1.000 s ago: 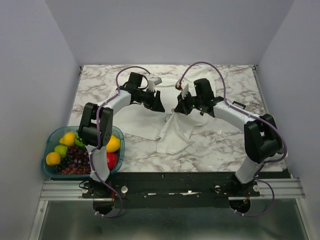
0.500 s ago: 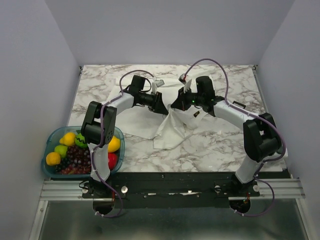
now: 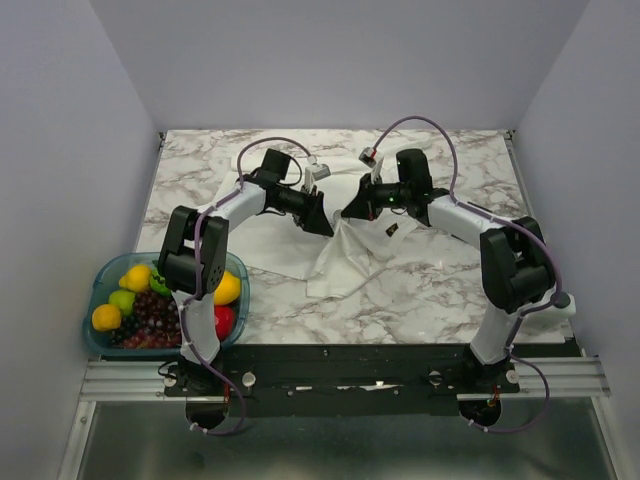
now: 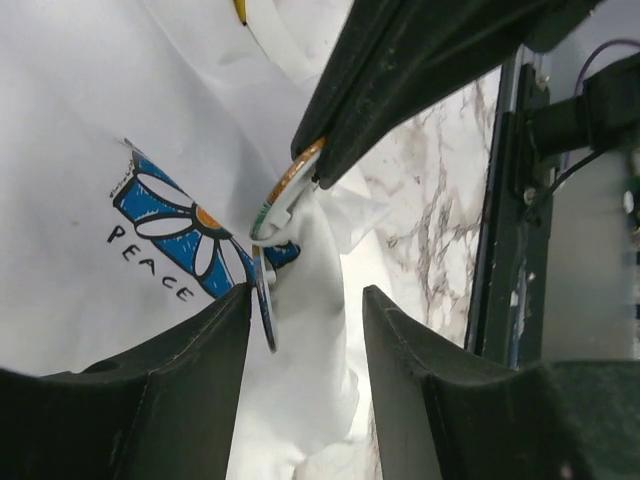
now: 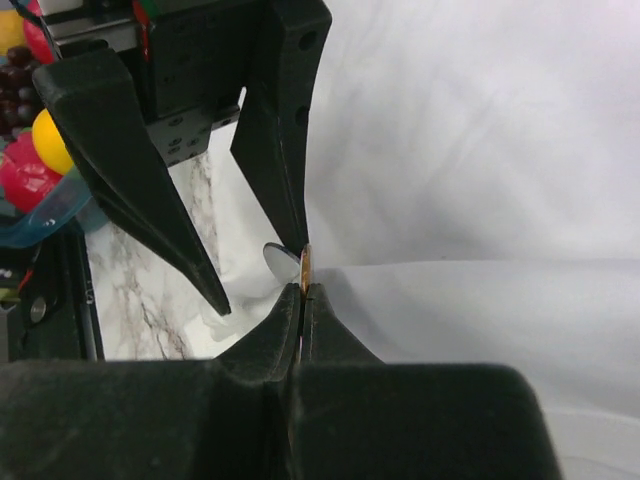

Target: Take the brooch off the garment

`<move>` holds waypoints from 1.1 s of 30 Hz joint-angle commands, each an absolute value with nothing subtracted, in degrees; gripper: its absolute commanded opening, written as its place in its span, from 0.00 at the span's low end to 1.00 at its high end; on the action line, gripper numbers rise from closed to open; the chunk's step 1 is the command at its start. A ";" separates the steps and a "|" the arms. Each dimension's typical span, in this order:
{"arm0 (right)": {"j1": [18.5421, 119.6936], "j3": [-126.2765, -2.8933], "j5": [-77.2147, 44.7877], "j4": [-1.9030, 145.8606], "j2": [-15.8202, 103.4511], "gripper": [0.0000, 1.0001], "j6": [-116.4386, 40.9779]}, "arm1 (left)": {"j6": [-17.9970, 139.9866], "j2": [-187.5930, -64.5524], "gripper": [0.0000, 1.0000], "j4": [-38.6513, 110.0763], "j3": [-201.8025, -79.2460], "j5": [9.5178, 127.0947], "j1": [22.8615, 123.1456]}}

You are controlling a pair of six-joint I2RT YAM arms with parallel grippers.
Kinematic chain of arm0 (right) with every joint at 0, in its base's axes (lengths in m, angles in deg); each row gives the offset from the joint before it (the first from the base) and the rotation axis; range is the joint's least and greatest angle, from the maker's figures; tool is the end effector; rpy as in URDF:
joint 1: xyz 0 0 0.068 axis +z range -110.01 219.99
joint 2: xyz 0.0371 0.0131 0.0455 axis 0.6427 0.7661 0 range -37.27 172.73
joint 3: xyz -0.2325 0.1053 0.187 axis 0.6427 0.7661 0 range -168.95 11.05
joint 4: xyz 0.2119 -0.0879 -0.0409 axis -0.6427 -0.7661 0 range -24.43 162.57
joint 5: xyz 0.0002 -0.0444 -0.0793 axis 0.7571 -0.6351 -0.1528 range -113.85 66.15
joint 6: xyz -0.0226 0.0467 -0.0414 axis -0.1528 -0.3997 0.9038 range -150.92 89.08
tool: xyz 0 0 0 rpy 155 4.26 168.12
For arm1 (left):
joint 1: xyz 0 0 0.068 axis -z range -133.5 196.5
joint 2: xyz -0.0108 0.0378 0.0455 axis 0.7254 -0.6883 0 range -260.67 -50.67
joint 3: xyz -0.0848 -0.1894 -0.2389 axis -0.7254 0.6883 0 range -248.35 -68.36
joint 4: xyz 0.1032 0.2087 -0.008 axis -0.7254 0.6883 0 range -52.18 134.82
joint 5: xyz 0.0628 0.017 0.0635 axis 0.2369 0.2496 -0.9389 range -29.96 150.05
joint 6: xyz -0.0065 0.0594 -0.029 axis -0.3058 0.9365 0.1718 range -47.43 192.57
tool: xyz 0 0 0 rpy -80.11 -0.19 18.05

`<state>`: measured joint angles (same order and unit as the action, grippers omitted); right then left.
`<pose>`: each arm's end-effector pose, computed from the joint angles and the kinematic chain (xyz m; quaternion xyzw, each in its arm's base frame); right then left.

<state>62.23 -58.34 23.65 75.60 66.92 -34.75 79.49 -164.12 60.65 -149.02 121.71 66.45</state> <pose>0.3547 0.1870 0.2822 -0.3213 0.7580 0.4433 0.3545 0.3710 -0.1840 0.2495 0.3378 0.7627 -0.5153 0.1966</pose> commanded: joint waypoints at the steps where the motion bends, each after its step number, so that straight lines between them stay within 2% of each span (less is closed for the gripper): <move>1: 62.14 -60.23 33.44 76.09 67.94 0.01 -31.44 | 89.71 -159.39 0.56 66.73 -150.97 116.74 65.93; 6: 62.14 -62.78 37.49 72.93 69.26 0.01 -27.67 | 89.54 -159.38 0.53 62.35 -151.32 114.89 66.02; 10: 62.14 -63.74 38.11 70.65 69.52 0.01 -26.79 | 86.55 -160.62 0.45 59.71 -152.47 116.38 66.10; 17: 61.96 -63.75 37.93 68.88 69.79 0.01 -25.82 | 85.49 -161.32 0.43 58.30 -153.52 117.61 66.10; 22: 62.05 -64.01 37.76 68.71 69.96 0.01 -25.73 | 85.23 -162.37 0.34 58.64 -154.40 119.10 66.37; 33: 62.05 -64.98 37.76 68.44 70.84 0.01 -26.17 | 85.76 -162.99 0.32 59.35 -155.19 120.69 67.42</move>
